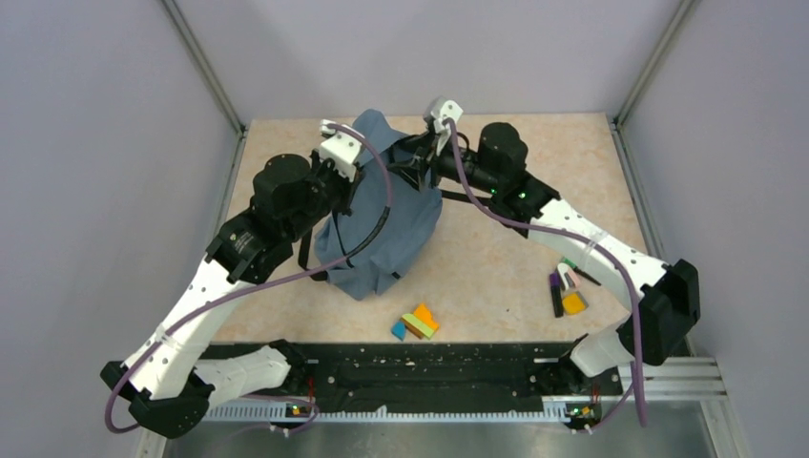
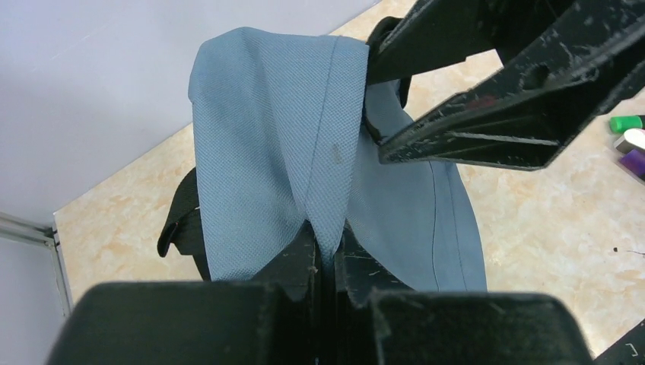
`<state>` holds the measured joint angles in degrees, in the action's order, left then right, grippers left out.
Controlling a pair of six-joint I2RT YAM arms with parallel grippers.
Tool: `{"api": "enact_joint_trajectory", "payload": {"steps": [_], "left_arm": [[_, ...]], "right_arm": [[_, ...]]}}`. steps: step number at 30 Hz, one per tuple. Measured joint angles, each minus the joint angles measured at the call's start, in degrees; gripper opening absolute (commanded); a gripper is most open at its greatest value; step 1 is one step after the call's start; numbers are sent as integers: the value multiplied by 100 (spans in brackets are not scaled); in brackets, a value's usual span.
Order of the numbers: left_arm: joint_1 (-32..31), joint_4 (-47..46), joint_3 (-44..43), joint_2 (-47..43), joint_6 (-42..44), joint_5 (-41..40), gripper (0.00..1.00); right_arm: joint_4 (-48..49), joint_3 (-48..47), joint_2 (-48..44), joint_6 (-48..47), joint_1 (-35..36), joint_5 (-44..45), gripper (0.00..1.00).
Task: Pack the student bag
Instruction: Zip the student bag at the center of the board.
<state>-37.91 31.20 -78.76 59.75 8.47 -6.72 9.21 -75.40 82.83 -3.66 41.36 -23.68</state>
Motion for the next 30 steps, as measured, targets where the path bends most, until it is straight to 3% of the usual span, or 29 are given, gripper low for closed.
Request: {"api": "enact_joint_trajectory", "payload": {"steps": [4, 8, 9, 14, 26, 30], "left_arm": [[11, -59, 33, -2, -46, 39, 0], [26, -68, 35, -2, -90, 96, 0], [28, -70, 35, -2, -94, 114, 0], [31, -81, 48, -2, -109, 120, 0], [44, -142, 146, -76, -83, -136, 0], [52, -162, 164, -92, -61, -210, 0]], "right_arm": [[-221, -337, 190, -57, 59, 284, 35], [-376, -570, 365, -170, 186, 645, 2], [-385, -605, 391, -212, 210, 715, 0], [-452, -721, 483, -245, 363, 1349, 0], [-730, -1045, 638, -422, 481, 3853, 0], [-1025, -1443, 890, -428, 428, 4050, 0]]}}
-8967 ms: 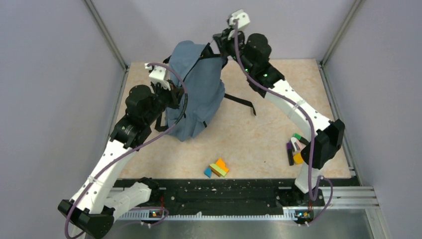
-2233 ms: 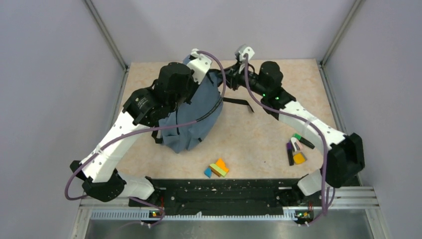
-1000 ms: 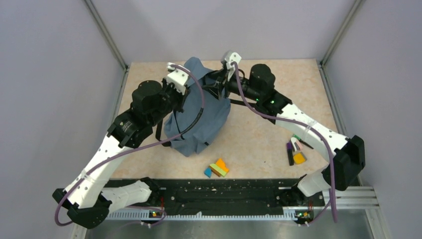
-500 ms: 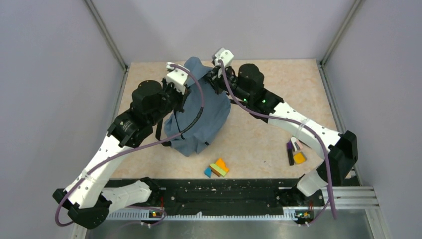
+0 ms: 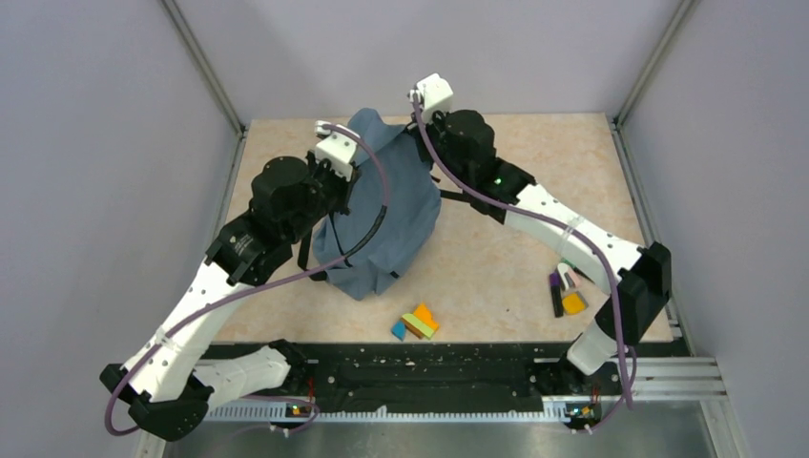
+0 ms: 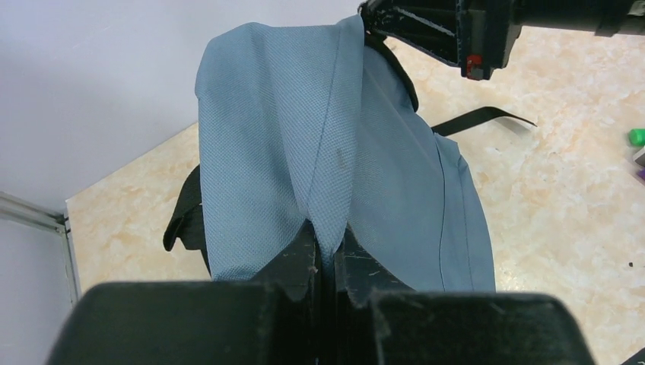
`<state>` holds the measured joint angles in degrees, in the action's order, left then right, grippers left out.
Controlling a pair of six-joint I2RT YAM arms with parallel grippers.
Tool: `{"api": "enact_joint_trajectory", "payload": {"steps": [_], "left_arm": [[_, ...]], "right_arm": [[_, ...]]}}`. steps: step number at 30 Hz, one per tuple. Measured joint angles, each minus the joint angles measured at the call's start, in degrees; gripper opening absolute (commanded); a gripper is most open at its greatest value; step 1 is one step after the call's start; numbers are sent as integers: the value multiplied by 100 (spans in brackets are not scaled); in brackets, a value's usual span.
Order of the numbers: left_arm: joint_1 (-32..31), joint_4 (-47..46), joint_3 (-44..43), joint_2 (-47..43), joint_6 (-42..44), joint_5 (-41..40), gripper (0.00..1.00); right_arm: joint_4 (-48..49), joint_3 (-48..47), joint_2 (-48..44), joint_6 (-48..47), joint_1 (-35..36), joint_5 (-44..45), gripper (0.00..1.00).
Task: Pack the student bag
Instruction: Zip the student bag at the center of the board, then unzip the student bag at the center of the board.
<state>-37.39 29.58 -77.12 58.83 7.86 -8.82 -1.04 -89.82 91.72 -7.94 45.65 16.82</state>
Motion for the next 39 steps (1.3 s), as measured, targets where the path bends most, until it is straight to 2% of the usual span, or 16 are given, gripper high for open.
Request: {"api": "enact_joint_trajectory", "payload": {"steps": [9, 14, 25, 26, 28, 30, 31, 35, 39], "left_arm": [[17, 35, 2, -48, -7, -203, 0], [26, 42, 2, -76, -48, -457, 0], [94, 105, -2, -81, -245, -503, 0], [107, 103, -2, -81, -258, -518, 0], [140, 83, -4, -81, -264, -590, 0], [208, 9, 4, -83, -254, -772, 0], [232, -70, 44, -85, -240, -866, 0], [365, -686, 538, -249, -271, -1154, 0], [461, -1093, 822, -321, -439, -1200, 0]], "right_arm": [[-597, -44, 514, 450, -651, -798, 0], [-708, 391, 732, 575, -785, -1069, 0], [11, 1169, 977, 1054, -1338, -2369, 0], [72, 1237, 973, 1060, -1375, -2424, 9], [35, 1349, 968, 1054, -1434, -2422, 37], [-72, 1545, 909, 994, -1519, -2415, 55], [-138, 1668, 839, 968, -1554, -2409, 60], [-229, 2251, 142, 901, -1600, -2380, 62], [87, 3152, -1110, 907, -1589, -2516, 62]]}}
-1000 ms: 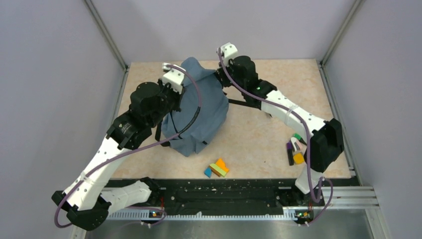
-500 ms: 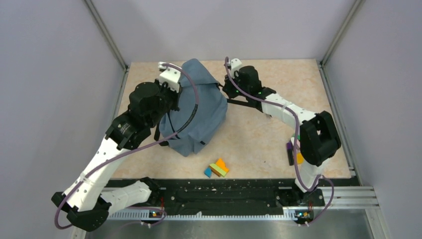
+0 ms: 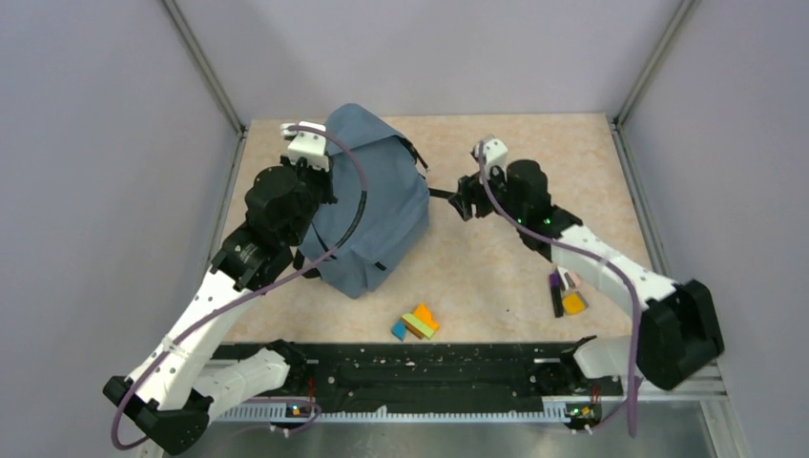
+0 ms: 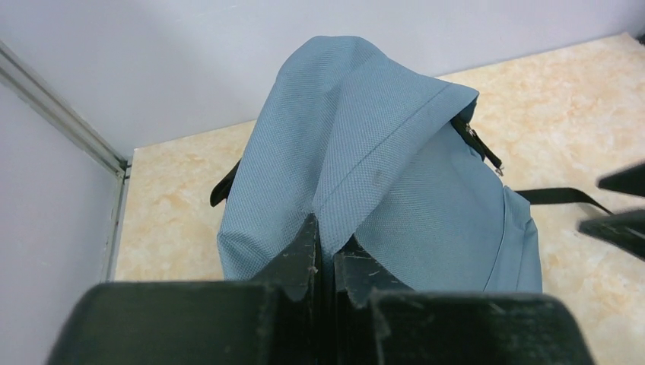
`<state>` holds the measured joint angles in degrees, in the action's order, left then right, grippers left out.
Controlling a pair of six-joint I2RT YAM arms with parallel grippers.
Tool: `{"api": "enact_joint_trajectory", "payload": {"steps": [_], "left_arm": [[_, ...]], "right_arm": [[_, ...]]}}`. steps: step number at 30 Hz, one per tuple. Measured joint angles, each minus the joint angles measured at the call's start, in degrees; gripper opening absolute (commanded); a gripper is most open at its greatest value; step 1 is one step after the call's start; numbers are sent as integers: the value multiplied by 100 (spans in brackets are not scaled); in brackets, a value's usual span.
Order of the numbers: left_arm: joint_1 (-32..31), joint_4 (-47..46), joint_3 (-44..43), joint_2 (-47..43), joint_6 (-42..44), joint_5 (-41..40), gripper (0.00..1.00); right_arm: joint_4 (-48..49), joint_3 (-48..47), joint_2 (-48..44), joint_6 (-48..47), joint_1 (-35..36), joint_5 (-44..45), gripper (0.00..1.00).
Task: Pack the student bag
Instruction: Unzip the student bag at the center of the board.
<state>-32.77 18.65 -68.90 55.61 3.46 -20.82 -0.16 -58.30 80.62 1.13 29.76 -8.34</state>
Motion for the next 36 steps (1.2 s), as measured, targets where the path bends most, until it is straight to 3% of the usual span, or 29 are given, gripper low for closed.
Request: {"api": "enact_joint_trajectory", "payload": {"steps": [5, 10, 14, 19, 25, 36], "left_arm": [[92, -424, 334, -94, -245, -15, 0], [291, -492, 365, -101, -555, 153, 0], [411, -492, 367, -107, -732, 313, 0], [595, -511, 389, -114, -866, 483, 0], [717, -566, 428, -114, -979, 621, 0], [754, -603, 455, -111, -1051, 697, 1]], "right_arm": [[1091, 1537, -1259, -7, 372, -306, 62], [2282, 2771, -1600, -157, 1762, -369, 62], [3226, 3198, -1563, -317, 2664, -232, 61], [4269, 3180, -1078, -468, 3136, 131, 61], [4559, 2588, -192, -669, 3467, 597, 59], [4754, 1982, 645, -675, 3567, 1379, 41]]}}
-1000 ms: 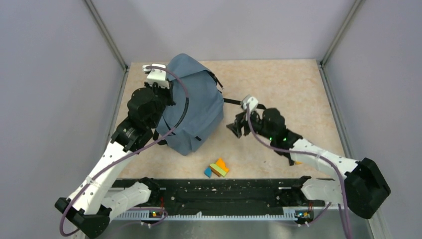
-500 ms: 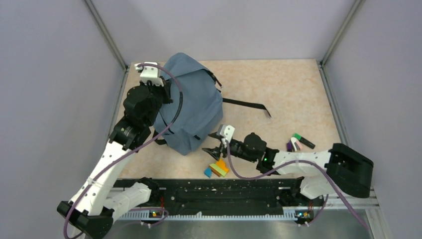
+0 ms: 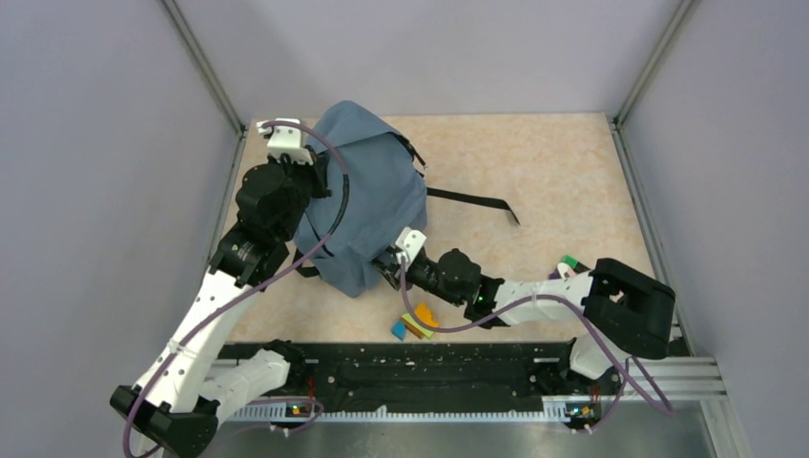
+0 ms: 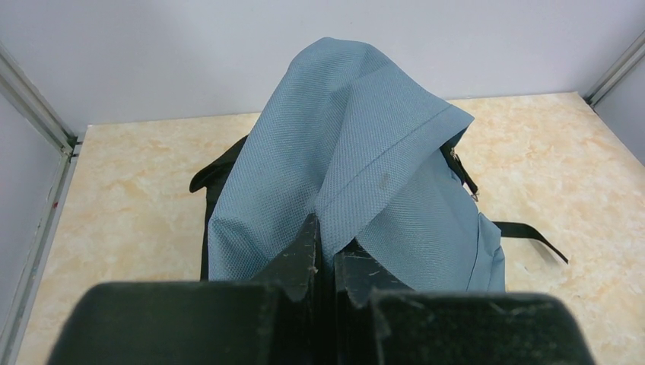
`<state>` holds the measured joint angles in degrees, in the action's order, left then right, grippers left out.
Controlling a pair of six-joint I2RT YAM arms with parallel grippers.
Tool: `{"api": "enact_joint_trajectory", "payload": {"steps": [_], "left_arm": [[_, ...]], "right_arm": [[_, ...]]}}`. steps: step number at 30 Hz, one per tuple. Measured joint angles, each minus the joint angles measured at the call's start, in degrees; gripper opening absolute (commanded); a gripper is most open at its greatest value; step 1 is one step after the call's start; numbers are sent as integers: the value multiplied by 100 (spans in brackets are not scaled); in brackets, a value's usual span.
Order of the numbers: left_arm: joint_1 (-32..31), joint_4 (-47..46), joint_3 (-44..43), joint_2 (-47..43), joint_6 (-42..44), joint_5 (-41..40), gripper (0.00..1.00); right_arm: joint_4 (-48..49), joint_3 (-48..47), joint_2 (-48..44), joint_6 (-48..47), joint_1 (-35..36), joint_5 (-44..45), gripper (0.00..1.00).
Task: Pack the student bag
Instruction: Unzip the student bag at the center of the board.
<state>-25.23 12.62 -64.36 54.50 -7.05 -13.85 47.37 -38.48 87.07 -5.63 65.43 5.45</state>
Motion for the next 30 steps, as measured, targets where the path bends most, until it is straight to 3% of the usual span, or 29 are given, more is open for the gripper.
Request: {"api": "enact_joint_trajectory", "payload": {"steps": [7, 21, 27, 30], "left_arm": [[11, -17, 9, -2, -11, 20, 3], [15, -85, 61, -2, 83, 76, 3], [31, -236, 138, -2, 260, 96, 3], [42, -238, 142, -2, 295, 101, 3]], "right_arm": [[-160, -184, 109, 24, 162, 551, 1], [-962, -245, -240, 48, -57, 1073, 0], [-1497, -240, -581, -168, -439, 780, 14], [-1633, -240, -656, -227, -579, 463, 15]]}}
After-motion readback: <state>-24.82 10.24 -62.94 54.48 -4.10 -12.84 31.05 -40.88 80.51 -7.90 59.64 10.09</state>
